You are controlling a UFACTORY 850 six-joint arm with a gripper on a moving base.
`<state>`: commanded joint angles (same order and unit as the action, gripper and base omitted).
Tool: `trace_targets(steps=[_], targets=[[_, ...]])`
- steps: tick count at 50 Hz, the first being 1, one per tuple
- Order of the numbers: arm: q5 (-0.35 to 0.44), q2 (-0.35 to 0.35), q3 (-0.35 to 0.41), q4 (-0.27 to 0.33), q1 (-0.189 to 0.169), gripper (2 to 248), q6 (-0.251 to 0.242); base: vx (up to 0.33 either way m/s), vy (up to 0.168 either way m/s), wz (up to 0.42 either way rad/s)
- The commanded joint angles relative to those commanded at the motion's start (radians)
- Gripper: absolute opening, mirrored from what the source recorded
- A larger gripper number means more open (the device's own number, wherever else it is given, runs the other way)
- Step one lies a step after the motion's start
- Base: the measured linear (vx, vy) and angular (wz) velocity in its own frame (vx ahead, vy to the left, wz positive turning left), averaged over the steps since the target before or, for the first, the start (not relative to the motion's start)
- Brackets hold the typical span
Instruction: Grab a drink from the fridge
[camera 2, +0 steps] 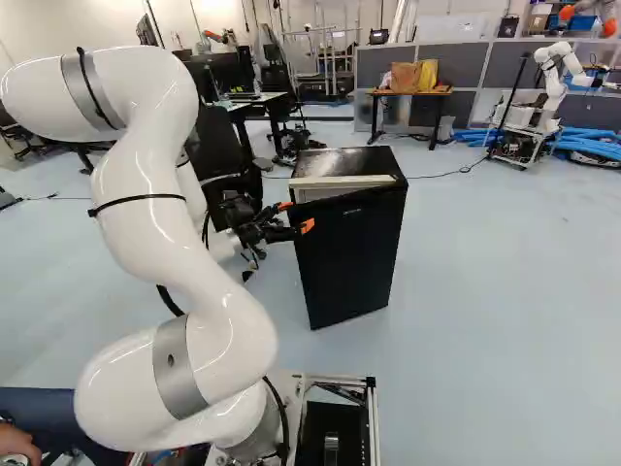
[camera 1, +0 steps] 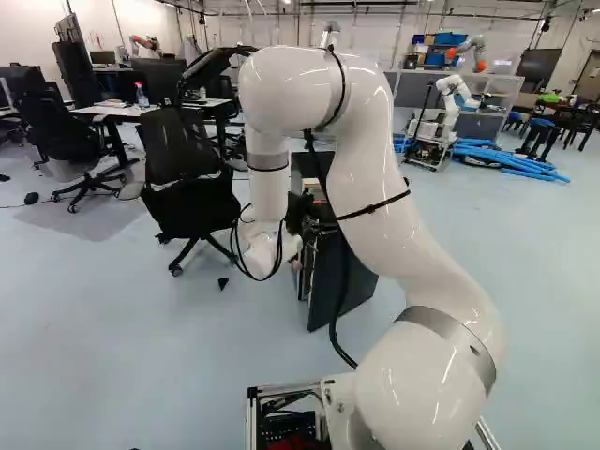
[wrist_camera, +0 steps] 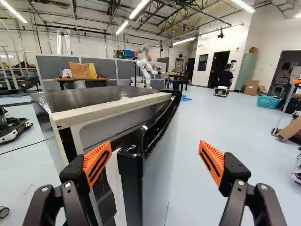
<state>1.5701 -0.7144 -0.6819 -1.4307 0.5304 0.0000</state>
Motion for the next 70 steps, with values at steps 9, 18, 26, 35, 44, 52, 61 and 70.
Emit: trace_targets(steps=[9, 18, 26, 35, 44, 52, 61, 70], targets=[[0.0, 0.003, 0.007, -0.042, -0.01, 247, 0.0, 0.0, 0.0, 0.0], [0.0, 0.002, 0.006, -0.085, -0.014, 247, 0.0, 0.0, 0.0, 0.0], [0.0, 0.002, 0.005, -0.123, -0.018, 247, 0.0, 0.0, 0.0, 0.0], [0.0, 0.002, 0.004, -0.166, -0.022, 247, 0.0, 0.0, 0.0, 0.0], [0.0, 0.001, 0.002, -0.211, -0.027, 247, 0.0, 0.0, 0.0, 0.0], [-0.005, 0.001, 0.001, -0.254, -0.032, 247, 0.0, 0.0, 0.0, 0.0], [-0.015, 0.0, -0.001, -0.306, -0.037, 247, 0.0, 0.0, 0.0, 0.0], [-0.032, 0.0, -0.003, -0.359, -0.042, 247, 0.0, 0.0, 0.0, 0.0]])
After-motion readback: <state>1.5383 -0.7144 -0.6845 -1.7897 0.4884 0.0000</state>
